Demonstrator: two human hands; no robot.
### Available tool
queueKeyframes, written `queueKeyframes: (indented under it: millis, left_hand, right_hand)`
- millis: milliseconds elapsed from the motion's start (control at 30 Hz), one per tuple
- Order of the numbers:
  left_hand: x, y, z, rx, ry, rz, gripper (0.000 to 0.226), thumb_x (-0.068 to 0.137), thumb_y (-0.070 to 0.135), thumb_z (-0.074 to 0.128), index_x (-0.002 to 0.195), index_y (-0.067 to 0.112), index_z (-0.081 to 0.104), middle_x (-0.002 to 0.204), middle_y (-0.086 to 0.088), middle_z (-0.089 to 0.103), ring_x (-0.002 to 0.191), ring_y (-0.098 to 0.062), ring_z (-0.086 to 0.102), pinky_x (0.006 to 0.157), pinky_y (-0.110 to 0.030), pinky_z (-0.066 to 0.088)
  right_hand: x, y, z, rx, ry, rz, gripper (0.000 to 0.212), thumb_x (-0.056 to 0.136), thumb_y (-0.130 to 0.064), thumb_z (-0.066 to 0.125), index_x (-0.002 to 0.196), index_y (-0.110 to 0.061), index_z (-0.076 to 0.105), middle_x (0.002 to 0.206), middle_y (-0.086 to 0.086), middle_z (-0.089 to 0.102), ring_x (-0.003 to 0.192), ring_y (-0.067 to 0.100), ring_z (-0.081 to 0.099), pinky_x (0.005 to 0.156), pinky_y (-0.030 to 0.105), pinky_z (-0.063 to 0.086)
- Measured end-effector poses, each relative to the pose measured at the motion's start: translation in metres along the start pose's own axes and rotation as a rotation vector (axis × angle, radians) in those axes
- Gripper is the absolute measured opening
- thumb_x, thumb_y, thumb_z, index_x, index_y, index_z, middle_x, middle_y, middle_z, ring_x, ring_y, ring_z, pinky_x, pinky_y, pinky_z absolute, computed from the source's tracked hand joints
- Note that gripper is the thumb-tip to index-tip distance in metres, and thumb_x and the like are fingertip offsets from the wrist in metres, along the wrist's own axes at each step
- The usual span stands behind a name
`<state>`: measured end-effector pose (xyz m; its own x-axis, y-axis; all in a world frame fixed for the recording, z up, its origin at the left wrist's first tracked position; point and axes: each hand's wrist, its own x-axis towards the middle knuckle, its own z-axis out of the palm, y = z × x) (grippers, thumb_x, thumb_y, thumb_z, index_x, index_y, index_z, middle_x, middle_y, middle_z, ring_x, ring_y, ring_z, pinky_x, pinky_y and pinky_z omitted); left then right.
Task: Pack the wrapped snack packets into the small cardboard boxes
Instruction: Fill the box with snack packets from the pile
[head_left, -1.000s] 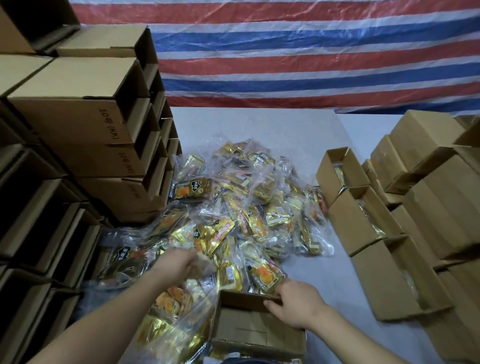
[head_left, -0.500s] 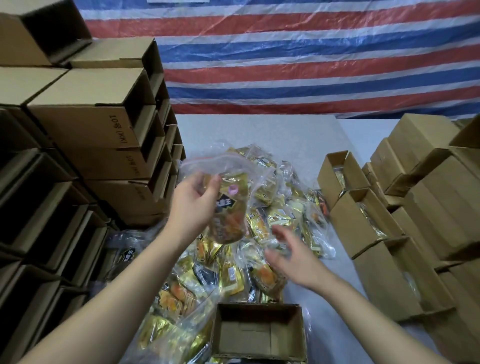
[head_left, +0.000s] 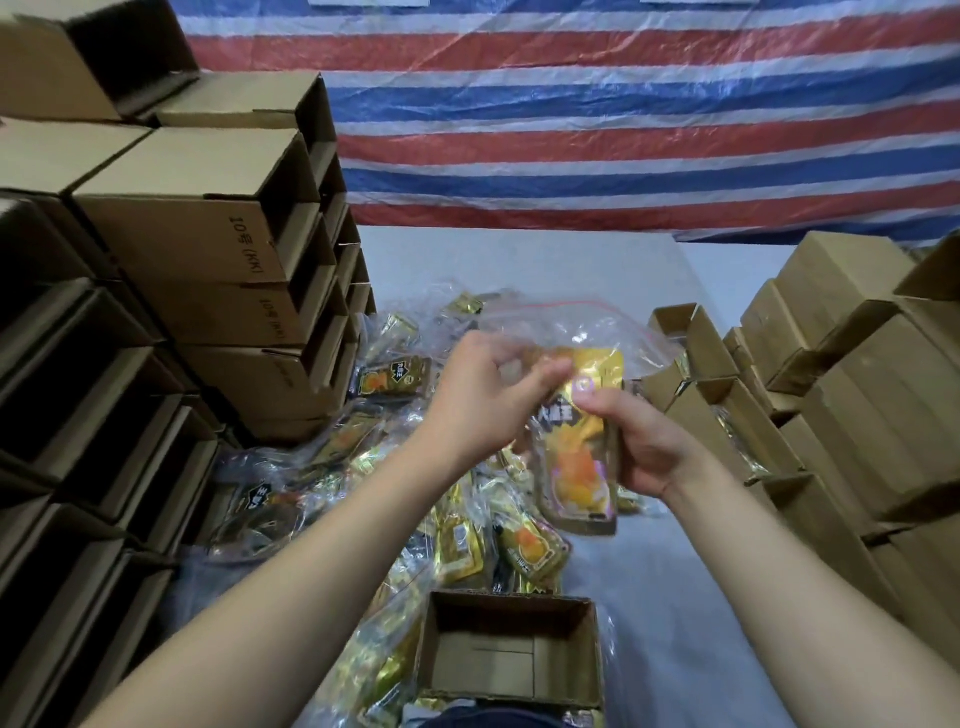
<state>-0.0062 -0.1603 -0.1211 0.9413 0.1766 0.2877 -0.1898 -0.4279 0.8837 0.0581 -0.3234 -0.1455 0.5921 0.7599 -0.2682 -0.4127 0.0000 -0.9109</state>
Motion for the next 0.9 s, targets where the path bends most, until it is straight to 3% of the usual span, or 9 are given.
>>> queueKeyframes:
  millis: [133,233,300,367,467,600,700,767,900]
  left_hand:
    - [-0.047,-0.055,-0.02,0.058,-0.338,-0.233,0.031,0.087,0.058,0.059,0.11,0.038,0.064,0.099,0.01,0.068,0.086,0.003,0.062,0.076,-0.014,0.05]
    - [-0.106,-0.119,-0.024,0.213,-0.632,-0.458,0.05,0.092,0.056,0.056,0.136,0.034,0.052,0.129,0.02,0.056,0.113,0.007,0.054,0.101,-0.023,0.047]
    - [-0.138,-0.15,-0.018,0.292,-0.748,-0.546,0.05,0.095,0.055,0.052,0.14,0.033,0.048,0.135,0.021,0.05,0.124,0.001,0.049,0.109,-0.026,0.04]
    - [-0.155,-0.164,-0.013,0.219,-0.724,-0.615,0.039,0.1,0.048,0.047,0.137,0.034,0.053,0.138,0.017,0.052,0.128,-0.004,0.049,0.112,-0.028,0.037]
    - [-0.158,-0.168,-0.008,0.13,-0.657,-0.64,0.029,0.103,0.04,0.044,0.124,0.03,0.061,0.127,0.006,0.062,0.113,-0.009,0.059,0.104,-0.035,0.048]
    - [-0.153,-0.165,-0.003,0.12,-0.638,-0.648,0.028,0.102,0.044,0.042,0.107,0.034,0.067,0.09,0.014,0.066,0.078,-0.002,0.06,0.076,-0.024,0.053]
    - [-0.155,-0.167,0.003,0.161,-0.572,-0.606,0.022,0.103,0.042,0.044,0.097,0.041,0.065,0.079,0.022,0.06,0.074,0.007,0.055,0.068,-0.012,0.042]
    - [-0.159,-0.169,0.006,0.155,-0.545,-0.601,0.022,0.102,0.044,0.044,0.094,0.04,0.065,0.08,0.017,0.062,0.073,0.004,0.055,0.066,-0.015,0.041]
    - [-0.165,-0.173,0.008,0.144,-0.504,-0.611,0.02,0.101,0.046,0.046,0.101,0.04,0.065,0.095,0.012,0.07,0.089,-0.002,0.062,0.081,-0.021,0.049]
  right_hand:
    - [-0.019,0.033,-0.007,-0.114,0.037,0.118,0.046,0.085,-0.044,0.069,0.118,-0.012,0.065,0.106,0.015,0.074,0.092,0.027,0.073,0.075,0.035,0.059]
    - [-0.032,0.063,-0.007,-0.219,0.028,0.266,0.054,0.079,-0.05,0.069,0.113,-0.009,0.063,0.092,0.008,0.076,0.082,0.021,0.074,0.072,0.031,0.058]
    - [-0.034,0.082,-0.001,-0.348,-0.02,0.31,0.056,0.079,-0.053,0.075,0.112,-0.01,0.062,0.095,0.004,0.074,0.087,0.019,0.07,0.083,0.037,0.058]
    - [-0.03,0.095,0.01,-0.491,-0.111,0.339,0.039,0.079,-0.05,0.066,0.108,-0.023,0.063,0.095,-0.001,0.068,0.088,0.018,0.064,0.086,0.041,0.052]
    - [-0.022,0.116,0.022,-0.821,-0.311,0.365,0.008,0.086,-0.057,0.057,0.091,-0.052,0.061,0.09,-0.014,0.062,0.084,0.006,0.06,0.08,0.028,0.049]
    - [-0.012,0.156,0.032,-1.082,-0.325,0.391,0.027,0.088,-0.053,0.054,0.077,-0.028,0.058,0.07,-0.011,0.059,0.066,0.007,0.056,0.06,0.026,0.041]
    - [-0.002,0.193,0.033,-1.271,-0.365,0.416,0.036,0.084,-0.059,0.055,0.103,-0.028,0.061,0.099,0.0,0.068,0.09,0.022,0.064,0.074,0.03,0.048]
    - [0.004,0.212,0.03,-1.355,-0.377,0.508,0.063,0.081,-0.065,0.058,0.132,-0.028,0.051,0.125,0.005,0.063,0.11,0.029,0.061,0.094,0.036,0.05]
    - [0.008,0.223,0.02,-1.117,-0.32,0.728,0.091,0.073,-0.058,0.069,0.151,-0.028,0.033,0.141,-0.003,0.051,0.121,0.018,0.053,0.101,0.027,0.042]
